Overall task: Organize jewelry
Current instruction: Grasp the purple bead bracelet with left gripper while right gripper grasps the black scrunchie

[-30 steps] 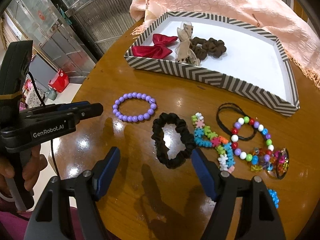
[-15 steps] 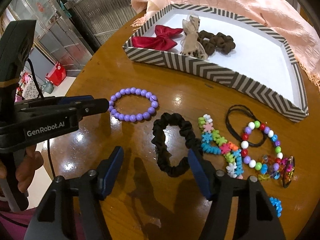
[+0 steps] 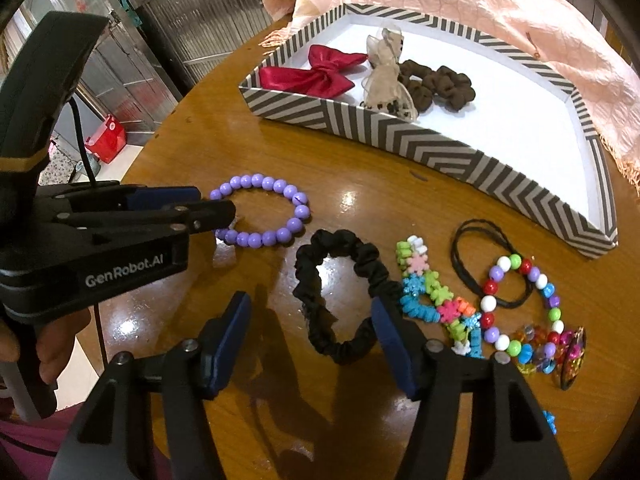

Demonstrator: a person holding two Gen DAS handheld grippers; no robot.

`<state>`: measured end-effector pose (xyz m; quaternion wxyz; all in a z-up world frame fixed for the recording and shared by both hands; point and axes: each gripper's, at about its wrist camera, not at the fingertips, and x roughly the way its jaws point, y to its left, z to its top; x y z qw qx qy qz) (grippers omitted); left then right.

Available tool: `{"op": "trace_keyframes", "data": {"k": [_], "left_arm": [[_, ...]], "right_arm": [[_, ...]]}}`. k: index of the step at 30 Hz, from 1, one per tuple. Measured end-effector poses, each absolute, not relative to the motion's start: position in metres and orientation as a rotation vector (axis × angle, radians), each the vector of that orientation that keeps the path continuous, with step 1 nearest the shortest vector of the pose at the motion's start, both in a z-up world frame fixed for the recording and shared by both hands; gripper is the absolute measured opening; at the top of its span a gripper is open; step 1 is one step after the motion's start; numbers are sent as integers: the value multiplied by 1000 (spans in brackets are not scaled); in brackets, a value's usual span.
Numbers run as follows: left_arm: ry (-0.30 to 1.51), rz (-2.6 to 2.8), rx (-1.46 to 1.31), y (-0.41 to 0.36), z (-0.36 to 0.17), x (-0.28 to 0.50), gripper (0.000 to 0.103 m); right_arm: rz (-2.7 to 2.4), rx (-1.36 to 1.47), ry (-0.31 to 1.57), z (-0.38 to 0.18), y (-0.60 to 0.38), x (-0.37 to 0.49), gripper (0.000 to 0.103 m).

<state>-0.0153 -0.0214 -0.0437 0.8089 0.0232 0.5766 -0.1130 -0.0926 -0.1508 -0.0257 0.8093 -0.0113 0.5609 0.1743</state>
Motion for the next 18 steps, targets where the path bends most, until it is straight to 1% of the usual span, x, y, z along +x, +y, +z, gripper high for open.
{"op": "trace_keyframes", "data": {"k": [6, 7, 8, 9, 10, 11, 12, 13, 15, 18], "left_arm": [[1223, -238, 78, -28, -45, -12, 21], [1221, -240, 80, -29, -45, -11, 21], [1218, -243, 80, -30, -45, -11, 21], [1216, -245, 80, -31, -45, -11, 21], [1212, -247, 81, -31, -45, -11, 20], [1207, -254, 81, -31, -44, -11, 16], [1202, -256, 86, -32, -44, -12, 6], [1196, -254, 101, -33, -44, -13, 1], [1194, -263, 94, -32, -44, -13, 0], [1208, -291, 33, -26, -42, -13, 0]], "right_arm": [[366, -29, 1196, -25, -154, -88, 64], [369, -28, 1199, -27, -154, -87, 62], [375, -30, 1202, -28, -153, -84, 52], [377, -44, 1193, -29, -150, -89, 38], [379, -55, 1184, -29, -149, -89, 33], [388, -58, 1182, -29, -148, -89, 21], [398, -54, 1183, -29, -146, -90, 13], [403, -45, 1184, -29, -146, -90, 11], [420, -16, 1194, -29, -148, -91, 8], [453, 56, 1183, -20, -154, -94, 8]]}}
